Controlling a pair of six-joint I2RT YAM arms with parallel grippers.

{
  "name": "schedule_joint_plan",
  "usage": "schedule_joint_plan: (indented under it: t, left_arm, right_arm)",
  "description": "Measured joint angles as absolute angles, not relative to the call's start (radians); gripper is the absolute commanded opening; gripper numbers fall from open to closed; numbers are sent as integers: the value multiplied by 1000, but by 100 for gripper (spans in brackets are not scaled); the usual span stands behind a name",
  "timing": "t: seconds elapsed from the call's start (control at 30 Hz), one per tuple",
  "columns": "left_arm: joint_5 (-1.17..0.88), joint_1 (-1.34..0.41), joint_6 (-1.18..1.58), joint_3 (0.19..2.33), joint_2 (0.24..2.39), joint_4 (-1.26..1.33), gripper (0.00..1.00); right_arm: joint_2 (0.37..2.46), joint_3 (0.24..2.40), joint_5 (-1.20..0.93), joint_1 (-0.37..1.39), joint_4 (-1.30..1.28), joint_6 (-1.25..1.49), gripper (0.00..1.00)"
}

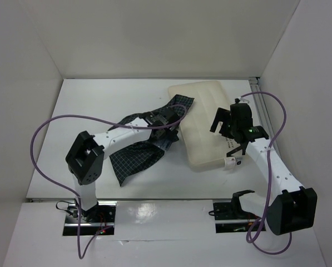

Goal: Put the pillow into the pillowcase

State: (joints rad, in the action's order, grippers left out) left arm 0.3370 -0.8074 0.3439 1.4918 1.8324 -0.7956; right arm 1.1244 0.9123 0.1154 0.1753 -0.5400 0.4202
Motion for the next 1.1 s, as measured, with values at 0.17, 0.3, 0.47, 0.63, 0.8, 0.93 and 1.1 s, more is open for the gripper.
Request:
schedule_joint_plan:
  t: [0.17,0.3,0.47,0.63,0.8,0.93,1.1]
  left_arm:
    - [343,-808,339,1567,1922,-788,95]
    - [365,-808,339,1608,1978,-781,81]
    - [380,-792,342,1658,2007,-786,46]
    - [389,-756,334,1723,2007,-793,0]
    - [387,-694,321,1792,2001,-836,0]
    - [318,-525,372,1921,1998,-898,0]
    - [283,-126,467,2131,2003,-938,0]
  right_arm:
    - [1124,912,112,177,-539,421,99]
    - [1124,912,111,177,-540,421,99]
    - [1124,912,119,177,-541,420,99]
    - [1124,912,122,177,-542,421,99]
    - [1125,919,111,177,-545,417,99]
    - [1148,948,72,197,-545,406,99]
    - [1243,1049,43,321,-559,396,99]
